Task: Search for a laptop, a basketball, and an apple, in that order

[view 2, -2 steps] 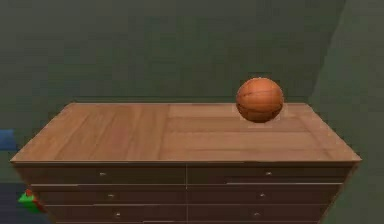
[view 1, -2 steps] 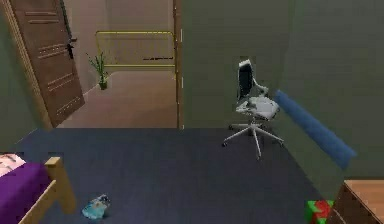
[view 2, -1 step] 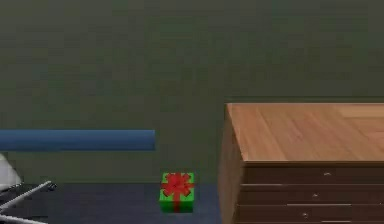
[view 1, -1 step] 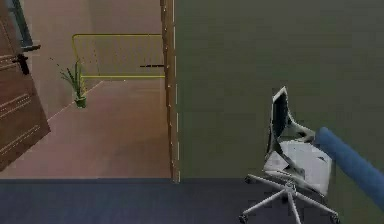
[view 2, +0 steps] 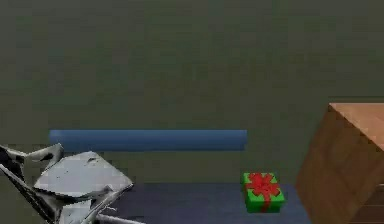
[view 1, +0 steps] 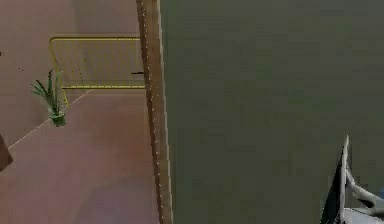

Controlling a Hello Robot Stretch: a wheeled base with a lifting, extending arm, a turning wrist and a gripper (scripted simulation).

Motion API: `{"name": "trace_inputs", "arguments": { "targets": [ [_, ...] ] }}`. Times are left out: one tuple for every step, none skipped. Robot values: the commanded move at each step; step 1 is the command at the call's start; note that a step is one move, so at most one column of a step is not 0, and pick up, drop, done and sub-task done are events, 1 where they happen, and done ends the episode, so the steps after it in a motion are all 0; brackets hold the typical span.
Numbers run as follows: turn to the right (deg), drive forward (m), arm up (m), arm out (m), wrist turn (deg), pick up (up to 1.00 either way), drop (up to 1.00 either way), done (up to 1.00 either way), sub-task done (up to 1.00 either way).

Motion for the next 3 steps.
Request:
{"name": "trace_inputs", "arguments": {
  "targets": [
    [-45.0,0.00,0.00,0.00,0.0,0.00,0.00,0.00,0.00],
    [-9.0,0.00,0.00,0.00,0.0,0.00,0.00,0.00,0.00],
    [0.0,0.75,0.00,0.00,0.0,0.00,0.00,0.00,0.00]
  ]
}}
